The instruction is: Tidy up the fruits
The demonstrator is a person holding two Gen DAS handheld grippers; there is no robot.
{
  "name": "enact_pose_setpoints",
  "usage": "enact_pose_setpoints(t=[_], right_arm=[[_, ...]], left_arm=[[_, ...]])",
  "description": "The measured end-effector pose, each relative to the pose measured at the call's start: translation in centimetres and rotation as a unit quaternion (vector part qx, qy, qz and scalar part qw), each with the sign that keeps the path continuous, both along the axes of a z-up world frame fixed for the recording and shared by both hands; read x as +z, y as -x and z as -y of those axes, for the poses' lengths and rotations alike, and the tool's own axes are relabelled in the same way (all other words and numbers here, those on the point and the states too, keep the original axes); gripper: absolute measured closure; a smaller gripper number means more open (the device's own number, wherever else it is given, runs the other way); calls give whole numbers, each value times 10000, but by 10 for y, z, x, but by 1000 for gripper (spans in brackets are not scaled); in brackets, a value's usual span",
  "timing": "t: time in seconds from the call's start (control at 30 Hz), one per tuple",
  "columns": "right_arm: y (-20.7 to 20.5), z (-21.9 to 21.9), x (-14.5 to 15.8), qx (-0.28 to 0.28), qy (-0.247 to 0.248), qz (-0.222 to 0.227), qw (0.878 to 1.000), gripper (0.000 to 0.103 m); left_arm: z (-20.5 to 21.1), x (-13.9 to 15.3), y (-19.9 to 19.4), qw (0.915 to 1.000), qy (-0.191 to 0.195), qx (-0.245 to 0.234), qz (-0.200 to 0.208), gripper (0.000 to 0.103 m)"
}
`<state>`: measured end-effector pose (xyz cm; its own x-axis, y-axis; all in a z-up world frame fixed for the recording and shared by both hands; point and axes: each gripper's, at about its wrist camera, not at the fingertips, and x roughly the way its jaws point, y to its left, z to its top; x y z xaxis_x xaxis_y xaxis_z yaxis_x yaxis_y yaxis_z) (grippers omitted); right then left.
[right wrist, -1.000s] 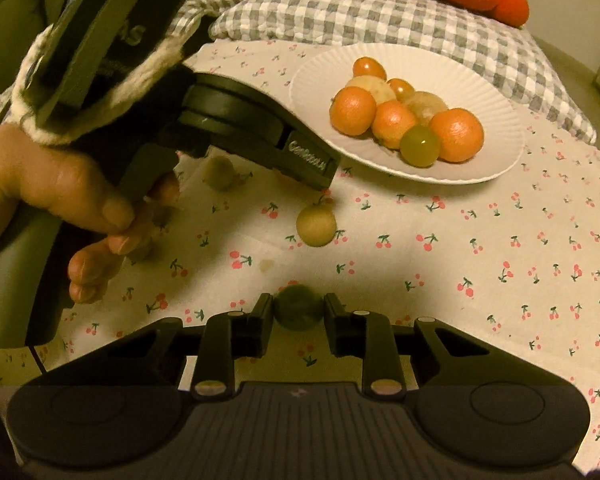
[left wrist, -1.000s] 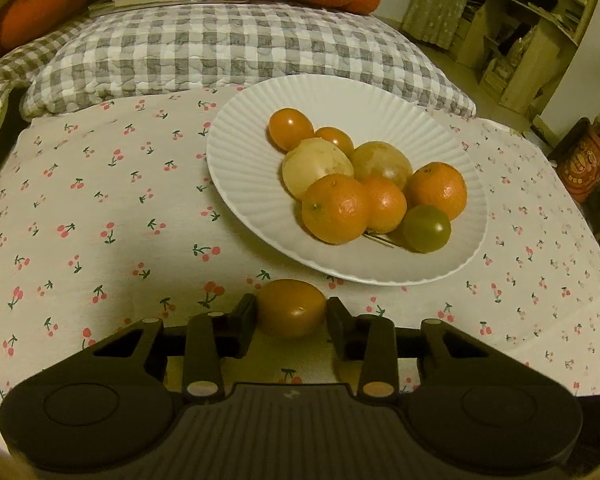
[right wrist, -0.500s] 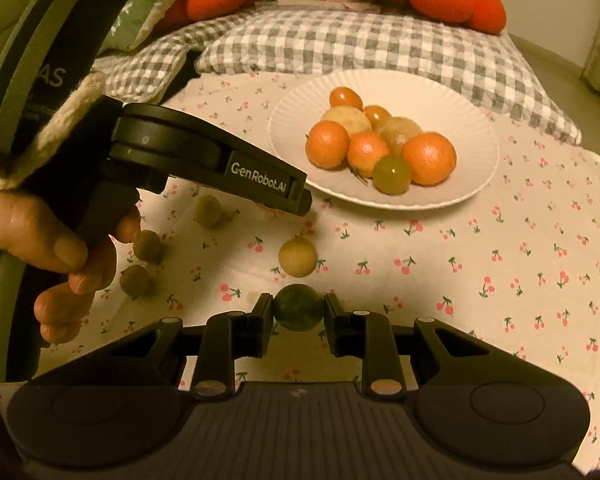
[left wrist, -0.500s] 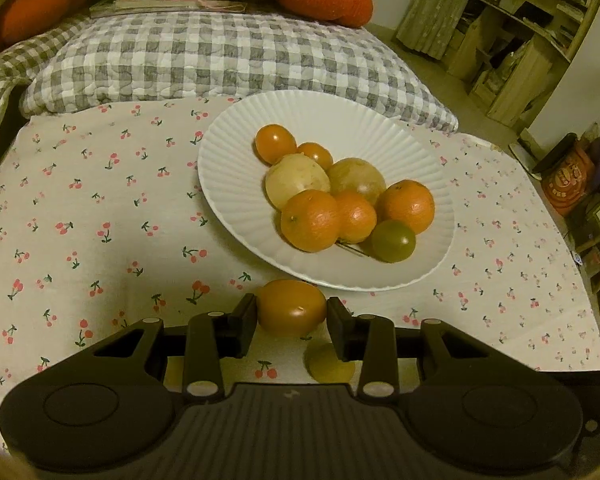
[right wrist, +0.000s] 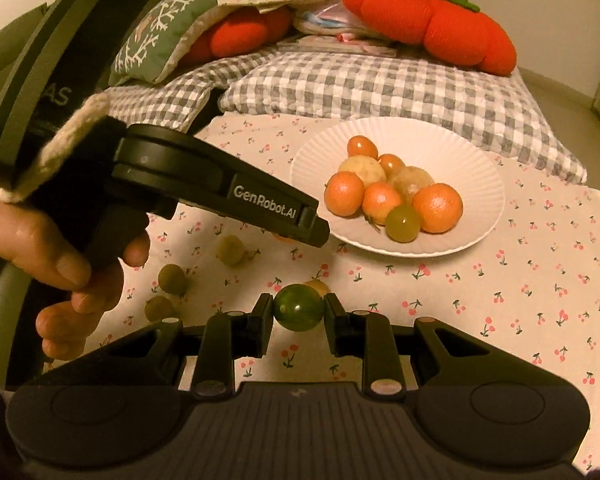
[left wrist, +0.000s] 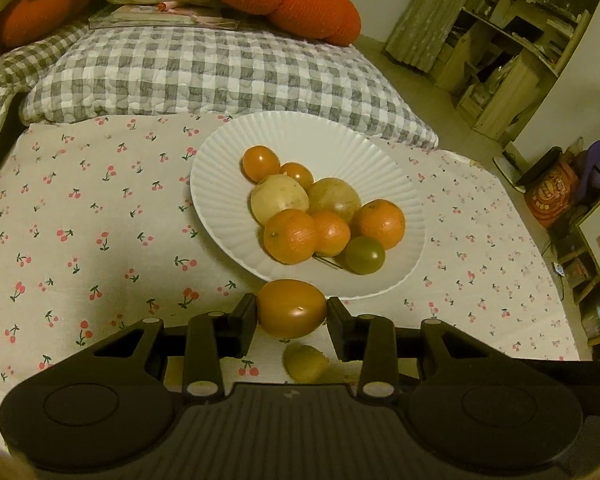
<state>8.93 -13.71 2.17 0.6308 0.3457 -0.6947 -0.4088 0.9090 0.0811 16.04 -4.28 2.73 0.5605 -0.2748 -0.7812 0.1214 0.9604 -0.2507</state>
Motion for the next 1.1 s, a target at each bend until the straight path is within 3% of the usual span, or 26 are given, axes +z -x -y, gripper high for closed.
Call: enact_pose_setpoints(t=[0.23, 0.67, 1.1], right_arm=[[-2, 11, 6, -201, -113, 88, 9997, 79], [-12, 49, 20, -884, -435, 283, 9947, 79], [-30, 76, 29, -1497, -627, 378, 9860, 79]], left_arm=[[-8, 10, 1, 9998, 90, 114, 127, 79], [-50, 25, -10, 9953, 414, 833, 279, 79], [-45, 30, -24, 9936, 514, 905, 444, 79]])
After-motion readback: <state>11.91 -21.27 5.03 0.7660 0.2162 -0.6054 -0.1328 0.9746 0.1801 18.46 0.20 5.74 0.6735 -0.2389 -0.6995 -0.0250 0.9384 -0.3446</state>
